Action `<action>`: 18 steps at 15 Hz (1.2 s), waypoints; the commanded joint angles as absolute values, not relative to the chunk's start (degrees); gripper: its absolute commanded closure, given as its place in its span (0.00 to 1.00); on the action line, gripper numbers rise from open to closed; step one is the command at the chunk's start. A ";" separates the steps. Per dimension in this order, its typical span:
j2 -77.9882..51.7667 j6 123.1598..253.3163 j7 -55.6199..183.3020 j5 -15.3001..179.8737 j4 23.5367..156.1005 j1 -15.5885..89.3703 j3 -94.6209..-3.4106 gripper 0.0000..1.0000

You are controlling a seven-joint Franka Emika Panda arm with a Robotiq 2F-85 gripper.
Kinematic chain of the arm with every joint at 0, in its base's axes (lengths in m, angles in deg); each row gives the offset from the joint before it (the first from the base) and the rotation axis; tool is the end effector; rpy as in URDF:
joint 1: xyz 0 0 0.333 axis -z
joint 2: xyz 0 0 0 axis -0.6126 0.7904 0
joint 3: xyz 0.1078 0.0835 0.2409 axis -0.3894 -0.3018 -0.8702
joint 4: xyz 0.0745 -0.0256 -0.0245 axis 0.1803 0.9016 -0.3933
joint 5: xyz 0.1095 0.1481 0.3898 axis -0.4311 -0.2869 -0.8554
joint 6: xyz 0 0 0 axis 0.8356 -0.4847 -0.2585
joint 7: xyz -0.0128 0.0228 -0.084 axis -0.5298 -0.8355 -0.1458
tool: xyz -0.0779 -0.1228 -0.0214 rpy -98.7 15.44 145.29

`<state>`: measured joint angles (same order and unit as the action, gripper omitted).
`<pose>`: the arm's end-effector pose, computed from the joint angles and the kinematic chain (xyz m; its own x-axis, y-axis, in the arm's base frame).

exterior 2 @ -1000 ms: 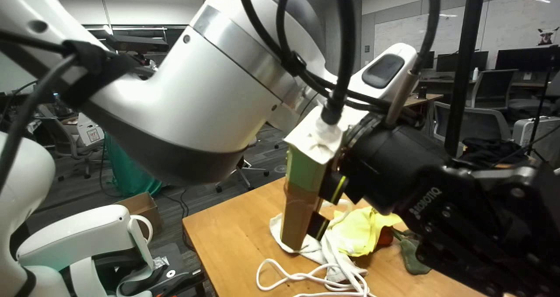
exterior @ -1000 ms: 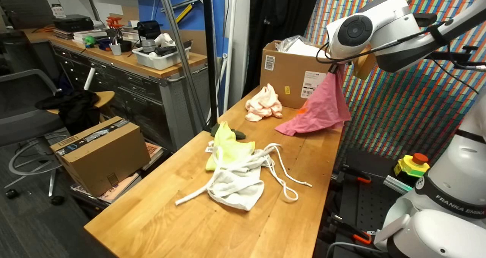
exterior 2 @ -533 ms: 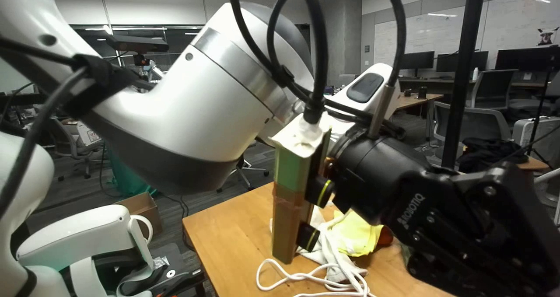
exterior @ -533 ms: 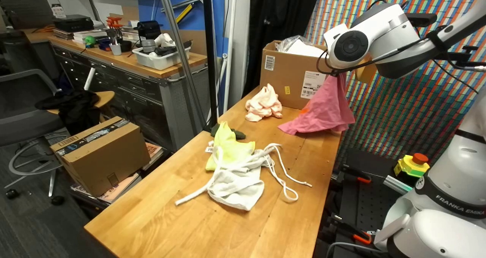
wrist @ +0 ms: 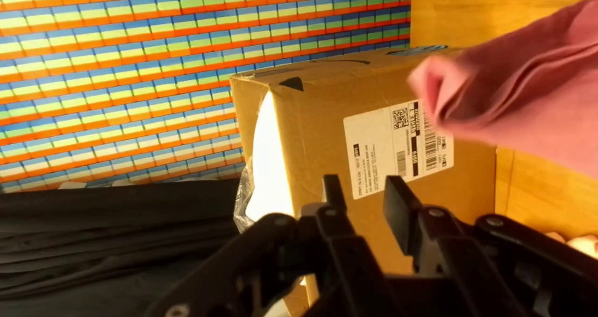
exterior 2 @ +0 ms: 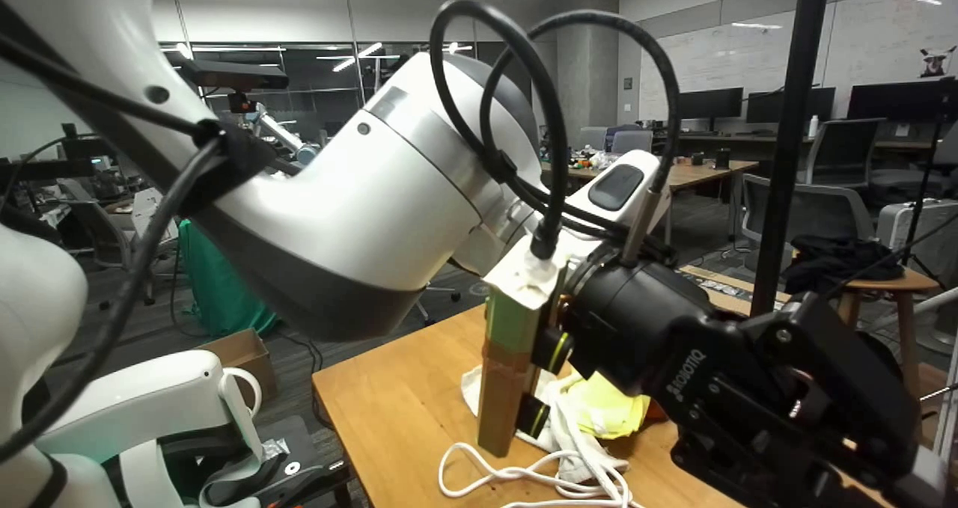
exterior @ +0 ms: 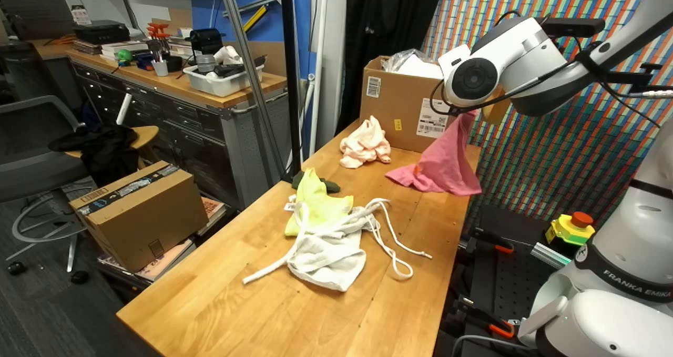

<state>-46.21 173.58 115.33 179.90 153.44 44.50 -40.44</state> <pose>0.3975 -0.2158 0.2424 0.9828 0.1067 0.1507 -0.1050 -0.3487 0.9313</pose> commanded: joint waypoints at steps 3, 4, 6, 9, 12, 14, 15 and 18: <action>-42.71 172.85 117.42 179.74 150.74 44.02 -41.14 0.23; -42.60 173.30 117.58 179.85 150.60 44.05 -41.11 0.14; -42.74 174.67 117.31 179.62 150.62 43.88 -41.12 0.00; -43.60 179.74 116.40 179.26 151.32 43.08 -41.10 0.00; -44.67 190.24 114.93 178.56 152.17 41.91 -41.06 0.00; -44.25 196.50 113.84 177.84 152.58 40.98 -41.57 0.01; -43.84 199.39 113.55 177.72 152.70 40.44 -41.94 0.00; -42.67 207.02 110.91 175.92 153.42 38.81 -43.20 0.00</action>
